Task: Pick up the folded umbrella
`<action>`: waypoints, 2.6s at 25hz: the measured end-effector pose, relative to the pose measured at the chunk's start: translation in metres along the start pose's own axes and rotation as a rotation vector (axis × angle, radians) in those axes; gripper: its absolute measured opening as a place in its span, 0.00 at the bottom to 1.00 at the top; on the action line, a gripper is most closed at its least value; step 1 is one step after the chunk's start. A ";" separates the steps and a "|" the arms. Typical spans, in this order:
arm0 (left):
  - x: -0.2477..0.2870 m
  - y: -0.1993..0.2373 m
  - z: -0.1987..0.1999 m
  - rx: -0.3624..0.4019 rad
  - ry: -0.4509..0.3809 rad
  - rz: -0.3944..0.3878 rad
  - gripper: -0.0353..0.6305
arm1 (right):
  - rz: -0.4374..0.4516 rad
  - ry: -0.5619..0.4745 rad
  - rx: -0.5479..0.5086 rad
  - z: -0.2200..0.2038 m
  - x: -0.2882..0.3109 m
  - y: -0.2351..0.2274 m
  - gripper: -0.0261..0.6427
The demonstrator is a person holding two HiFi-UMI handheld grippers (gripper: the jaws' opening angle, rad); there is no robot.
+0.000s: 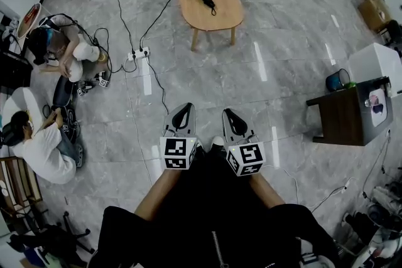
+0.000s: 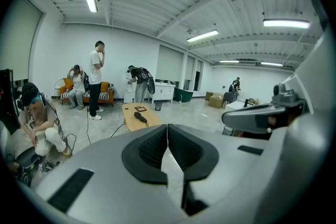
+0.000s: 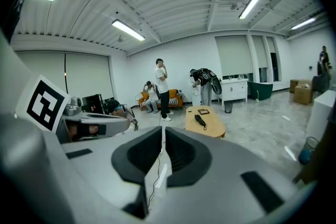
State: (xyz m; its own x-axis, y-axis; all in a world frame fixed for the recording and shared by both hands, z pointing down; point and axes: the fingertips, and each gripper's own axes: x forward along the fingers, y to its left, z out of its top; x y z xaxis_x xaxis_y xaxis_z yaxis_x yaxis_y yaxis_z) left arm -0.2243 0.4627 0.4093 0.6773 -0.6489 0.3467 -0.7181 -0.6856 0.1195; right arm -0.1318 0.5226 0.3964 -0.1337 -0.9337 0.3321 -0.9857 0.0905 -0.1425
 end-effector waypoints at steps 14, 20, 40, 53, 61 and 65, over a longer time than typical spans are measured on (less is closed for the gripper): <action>0.020 0.009 -0.001 0.007 0.028 -0.054 0.08 | -0.058 0.007 0.045 0.001 0.012 -0.008 0.06; 0.035 0.006 0.002 0.021 0.038 -0.073 0.08 | -0.065 0.011 0.060 0.004 0.021 -0.018 0.06; 0.118 -0.003 0.025 0.011 0.067 -0.002 0.08 | 0.027 0.010 0.067 0.035 0.083 -0.095 0.06; 0.148 -0.003 0.037 0.011 0.080 0.064 0.08 | 0.097 0.020 0.075 0.044 0.105 -0.125 0.06; 0.174 0.000 0.050 0.021 0.074 0.043 0.08 | 0.086 0.018 0.070 0.056 0.123 -0.140 0.06; 0.184 0.005 0.049 0.008 0.096 0.026 0.08 | 0.074 0.040 0.078 0.054 0.131 -0.143 0.06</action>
State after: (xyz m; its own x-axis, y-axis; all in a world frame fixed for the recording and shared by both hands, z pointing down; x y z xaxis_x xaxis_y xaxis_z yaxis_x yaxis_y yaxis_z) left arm -0.0955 0.3238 0.4285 0.6400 -0.6320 0.4370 -0.7335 -0.6720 0.1022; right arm -0.0030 0.3686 0.4100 -0.2111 -0.9108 0.3549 -0.9622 0.1296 -0.2396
